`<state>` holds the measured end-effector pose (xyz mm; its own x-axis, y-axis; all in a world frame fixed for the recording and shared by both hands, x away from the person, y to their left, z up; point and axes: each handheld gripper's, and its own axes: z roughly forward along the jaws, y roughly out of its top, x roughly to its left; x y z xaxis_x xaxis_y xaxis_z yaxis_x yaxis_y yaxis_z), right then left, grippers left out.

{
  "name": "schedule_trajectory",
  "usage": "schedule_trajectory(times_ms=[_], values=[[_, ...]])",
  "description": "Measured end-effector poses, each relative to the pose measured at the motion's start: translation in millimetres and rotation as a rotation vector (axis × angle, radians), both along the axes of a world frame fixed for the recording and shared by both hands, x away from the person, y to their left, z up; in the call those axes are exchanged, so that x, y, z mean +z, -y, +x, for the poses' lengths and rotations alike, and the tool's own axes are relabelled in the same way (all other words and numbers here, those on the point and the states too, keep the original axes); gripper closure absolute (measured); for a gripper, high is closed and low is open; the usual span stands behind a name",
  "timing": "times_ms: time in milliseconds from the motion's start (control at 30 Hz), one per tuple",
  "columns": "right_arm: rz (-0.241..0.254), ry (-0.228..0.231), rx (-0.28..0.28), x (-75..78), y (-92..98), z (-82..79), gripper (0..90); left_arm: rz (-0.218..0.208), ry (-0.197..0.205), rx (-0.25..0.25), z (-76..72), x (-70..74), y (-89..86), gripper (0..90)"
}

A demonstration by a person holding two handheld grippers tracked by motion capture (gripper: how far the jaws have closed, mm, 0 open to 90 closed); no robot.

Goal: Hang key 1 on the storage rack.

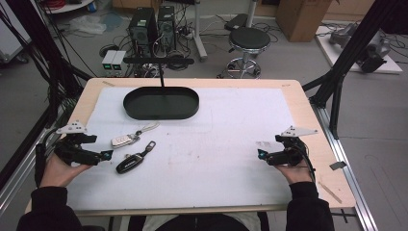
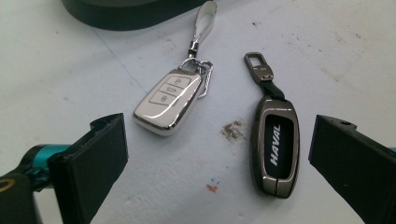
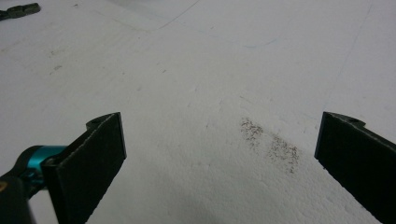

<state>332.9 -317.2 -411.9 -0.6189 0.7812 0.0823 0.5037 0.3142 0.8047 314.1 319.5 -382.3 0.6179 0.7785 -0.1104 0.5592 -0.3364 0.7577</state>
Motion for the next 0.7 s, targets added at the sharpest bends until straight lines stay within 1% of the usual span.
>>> schedule_trajectory(times_ms=[33,133,200,267,333,400,533,700], values=[[0.001,-0.001,0.001,-0.1,0.1,0.1,1.0,-0.001,0.002,-0.003,1.6,1.4,0.6,5.1],[-0.003,-0.003,0.0,-0.5,-0.1,0.4,1.0,0.014,0.003,-0.012,6.6,5.5,2.9,5.1],[-0.016,-0.006,0.002,-1.2,-0.7,0.8,1.0,0.019,0.003,-0.016,9.1,7.0,4.8,5.1],[-0.014,-0.006,0.003,-1.2,-0.8,0.8,1.0,0.034,-0.003,-0.029,10.9,7.5,6.8,5.1],[-0.008,-0.008,0.004,-1.1,-0.7,0.7,1.0,0.038,-0.01,-0.034,13.1,7.0,9.2,5.1],[-0.006,-0.009,0.004,-1.2,-0.7,0.9,1.0,0.058,-0.018,-0.041,16.6,7.4,12.0,5.1],[-0.004,-0.008,0.008,-1.3,-0.3,1.2,1.0,0.075,-0.017,-0.069,27.3,11.1,21.2,5.1],[-0.005,-0.006,0.009,-1.6,-0.1,1.8,1.0,0.104,-0.044,-0.089,45.8,11.2,30.0,5.1]])
